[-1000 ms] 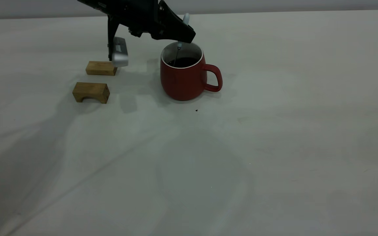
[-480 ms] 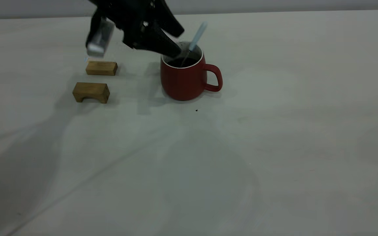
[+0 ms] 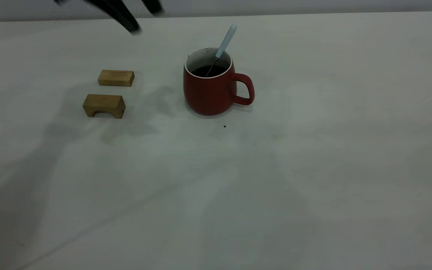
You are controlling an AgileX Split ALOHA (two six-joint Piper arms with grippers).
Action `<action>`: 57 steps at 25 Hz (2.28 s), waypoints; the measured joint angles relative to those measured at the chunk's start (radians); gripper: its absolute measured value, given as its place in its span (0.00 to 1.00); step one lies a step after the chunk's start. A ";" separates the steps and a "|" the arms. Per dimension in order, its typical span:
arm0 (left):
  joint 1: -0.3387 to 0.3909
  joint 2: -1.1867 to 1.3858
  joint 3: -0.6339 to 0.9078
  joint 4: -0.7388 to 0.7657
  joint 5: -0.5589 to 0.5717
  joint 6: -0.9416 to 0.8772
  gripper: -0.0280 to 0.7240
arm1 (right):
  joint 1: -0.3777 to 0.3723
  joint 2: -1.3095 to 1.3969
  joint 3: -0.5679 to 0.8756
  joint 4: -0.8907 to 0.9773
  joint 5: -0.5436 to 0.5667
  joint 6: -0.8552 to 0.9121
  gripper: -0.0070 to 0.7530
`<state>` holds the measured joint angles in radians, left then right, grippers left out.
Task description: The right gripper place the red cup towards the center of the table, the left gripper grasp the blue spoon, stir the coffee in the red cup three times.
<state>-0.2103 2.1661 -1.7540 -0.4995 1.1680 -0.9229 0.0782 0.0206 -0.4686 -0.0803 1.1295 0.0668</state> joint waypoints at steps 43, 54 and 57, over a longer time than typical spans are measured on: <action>0.151 -1.889 1.140 0.390 -0.007 1.097 0.35 | 0.000 0.000 0.000 0.000 0.000 0.000 0.66; 0.193 -2.184 1.262 0.340 -0.028 1.125 0.35 | 0.000 0.000 0.000 -0.001 0.000 0.000 0.66; 0.193 -2.185 1.262 0.340 -0.028 1.138 0.35 | 0.000 0.000 0.000 -0.001 0.000 0.000 0.66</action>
<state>-0.0172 -0.0189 -0.4921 -0.1598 1.1401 0.2155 0.0782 0.0206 -0.4686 -0.0810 1.1295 0.0668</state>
